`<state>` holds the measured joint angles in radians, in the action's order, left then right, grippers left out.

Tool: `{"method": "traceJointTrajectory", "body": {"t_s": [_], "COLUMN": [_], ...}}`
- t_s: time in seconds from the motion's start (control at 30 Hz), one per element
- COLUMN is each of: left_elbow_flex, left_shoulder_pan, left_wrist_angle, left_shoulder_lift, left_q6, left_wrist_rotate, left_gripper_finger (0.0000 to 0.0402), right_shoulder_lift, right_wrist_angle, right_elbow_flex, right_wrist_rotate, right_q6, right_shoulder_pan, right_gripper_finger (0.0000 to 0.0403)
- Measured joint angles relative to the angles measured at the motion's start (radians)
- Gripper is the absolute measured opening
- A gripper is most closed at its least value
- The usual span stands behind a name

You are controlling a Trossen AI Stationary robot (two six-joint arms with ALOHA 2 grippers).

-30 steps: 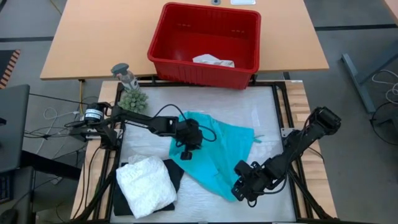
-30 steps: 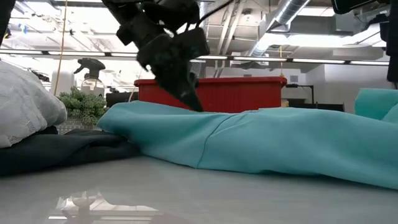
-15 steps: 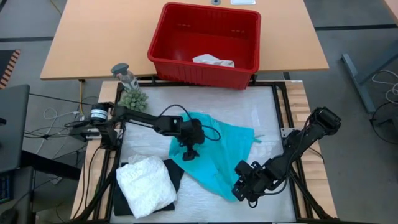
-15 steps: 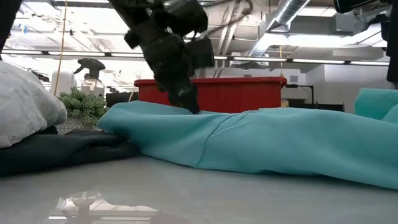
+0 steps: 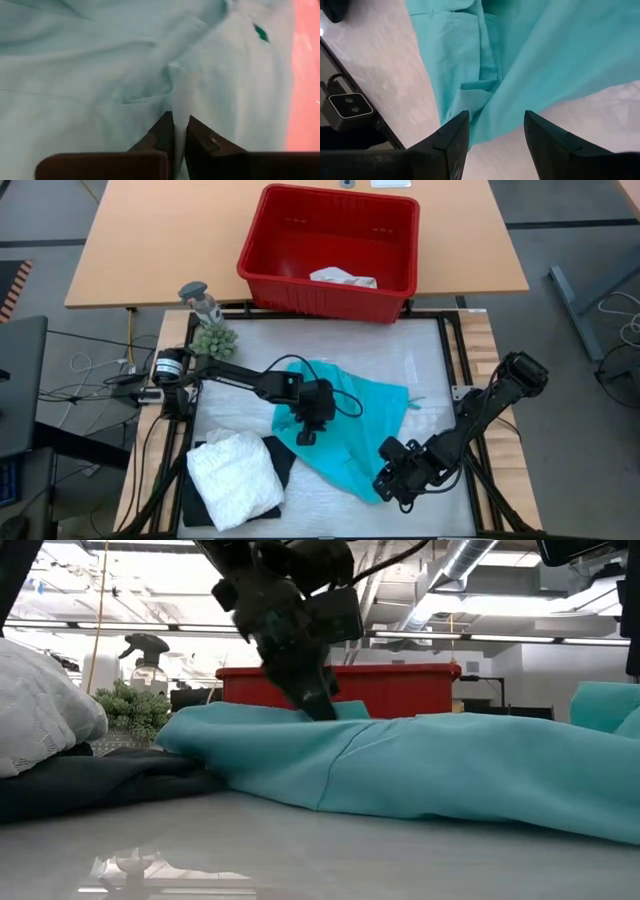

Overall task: Fold Laundry from Bin
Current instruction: Fold the blue shorts

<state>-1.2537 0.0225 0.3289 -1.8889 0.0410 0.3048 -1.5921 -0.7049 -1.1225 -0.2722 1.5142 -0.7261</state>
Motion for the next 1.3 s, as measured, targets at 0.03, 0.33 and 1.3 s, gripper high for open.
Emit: {"method": "traceJointTrajectory", "body": {"t_s": [0.03, 0.33, 1.3], "left_elbow_flex": [0.0, 0.001, 0.388], "left_shoulder_pan": [0.005, 0.046, 0.701], "left_wrist_angle": [0.01, 0.188, -0.06], "left_shoulder_lift": [0.0, 0.228, 0.429], "left_q6": [0.0, 0.007, -0.697], "left_wrist_rotate": [0.009, -0.069, -0.365], "left_gripper_finger": [0.0014, 0.0, 0.0], "right_shoulder_lift": [0.0, 0.0, -0.017], "right_wrist_angle": [0.0, -0.013, 0.118], "right_elbow_flex": [0.0, 0.0, 0.0], "right_wrist_rotate": [0.0, -0.045, -0.234], "right_q6": [0.004, 0.004, -0.492], "right_shoulder_pan": [0.0, 0.003, 0.253], "right_gripper_finger": [0.0211, 0.0211, 0.0211]}}
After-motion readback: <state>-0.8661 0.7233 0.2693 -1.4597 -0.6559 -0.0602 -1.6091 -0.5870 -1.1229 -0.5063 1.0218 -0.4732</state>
